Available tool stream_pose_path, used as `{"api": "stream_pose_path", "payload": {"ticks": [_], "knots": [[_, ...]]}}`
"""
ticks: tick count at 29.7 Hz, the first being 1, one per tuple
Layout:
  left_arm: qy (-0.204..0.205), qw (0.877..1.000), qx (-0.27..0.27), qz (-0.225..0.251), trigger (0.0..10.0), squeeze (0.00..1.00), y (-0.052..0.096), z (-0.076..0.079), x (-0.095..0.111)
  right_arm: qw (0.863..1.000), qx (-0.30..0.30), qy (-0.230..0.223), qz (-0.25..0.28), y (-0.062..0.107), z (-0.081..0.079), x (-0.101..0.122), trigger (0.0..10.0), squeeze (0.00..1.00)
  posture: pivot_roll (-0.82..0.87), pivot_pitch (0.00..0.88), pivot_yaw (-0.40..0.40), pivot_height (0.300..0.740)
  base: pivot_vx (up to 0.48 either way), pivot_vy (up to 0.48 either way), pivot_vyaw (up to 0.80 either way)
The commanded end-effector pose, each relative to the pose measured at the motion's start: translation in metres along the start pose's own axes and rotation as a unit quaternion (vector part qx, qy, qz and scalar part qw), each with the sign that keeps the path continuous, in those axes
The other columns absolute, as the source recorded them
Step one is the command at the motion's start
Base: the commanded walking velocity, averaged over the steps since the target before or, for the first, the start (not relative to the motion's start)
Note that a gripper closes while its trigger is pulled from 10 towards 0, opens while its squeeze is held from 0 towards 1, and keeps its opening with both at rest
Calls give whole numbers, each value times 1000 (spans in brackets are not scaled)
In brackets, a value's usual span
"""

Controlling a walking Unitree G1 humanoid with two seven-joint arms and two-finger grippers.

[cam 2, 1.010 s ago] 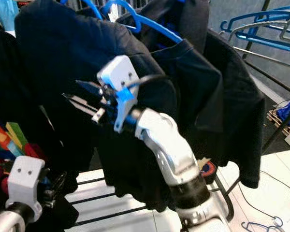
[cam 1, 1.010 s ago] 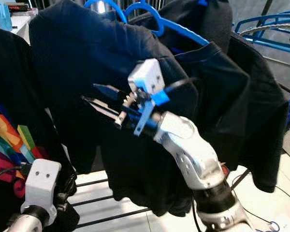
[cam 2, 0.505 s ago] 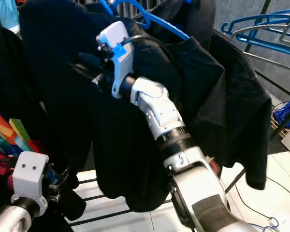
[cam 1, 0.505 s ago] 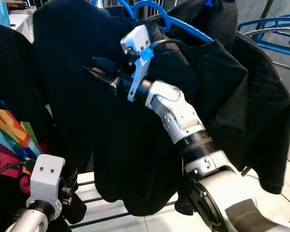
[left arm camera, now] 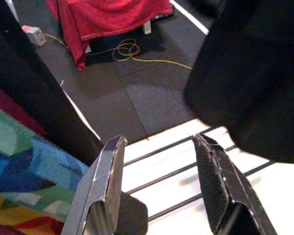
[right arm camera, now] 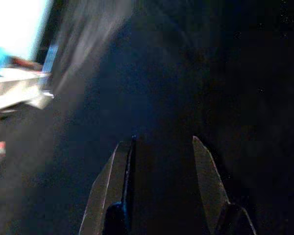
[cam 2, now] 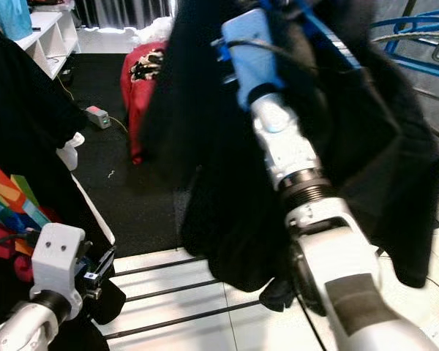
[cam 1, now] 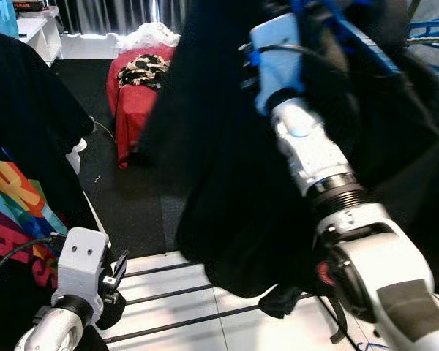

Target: Hang hanger

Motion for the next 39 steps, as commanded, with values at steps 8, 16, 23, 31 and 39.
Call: {"api": "stream_pose_path", "payload": {"ticks": [8, 16, 23, 31, 39], "knots": [[-16, 1000, -9, -10, 10000, 0, -7, -5, -1, 992, -118, 45, 5, 10, 79, -8, 10000, 0, -62, 191, -15, 740, 0, 0, 0], [-19, 1000, -11, -11, 10000, 0, -10, -6, -1, 975, -197, 95, -37, 36, 149, -36, 10000, 0, -76, 194, 0, 740, 0, 0, 0], [-20, 1000, -17, -10, 10000, 0, -14, -4, 0, 974, -192, 106, -53, 46, 160, -46, 10000, 0, -77, 192, 10, 740, 0, 0, 0], [-38, 999, -14, 17, 10000, 0, -24, -10, 16, 992, 86, 62, 71, 52, 25, -8, 10000, 0, -67, 192, -5, 740, 0, 0, 0], [-43, 997, -19, 62, 10000, 0, -41, -11, 47, 972, 218, 17, 86, 115, -43, -5, 10000, 0, -82, 202, -5, 740, 0, 0, 0]]}}
Point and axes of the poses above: a point about 5 cm out from each wrist's last joint towards the gripper, its own y axis pointing back from the gripper into the wrist, its own x axis along the axis of the wrist's last joint, z = x × y, the point moved 6 cm from there along -y, pointing out of the wrist towards the gripper, and after that the axes turned 11 degrees about y, right-handed, at the moved point
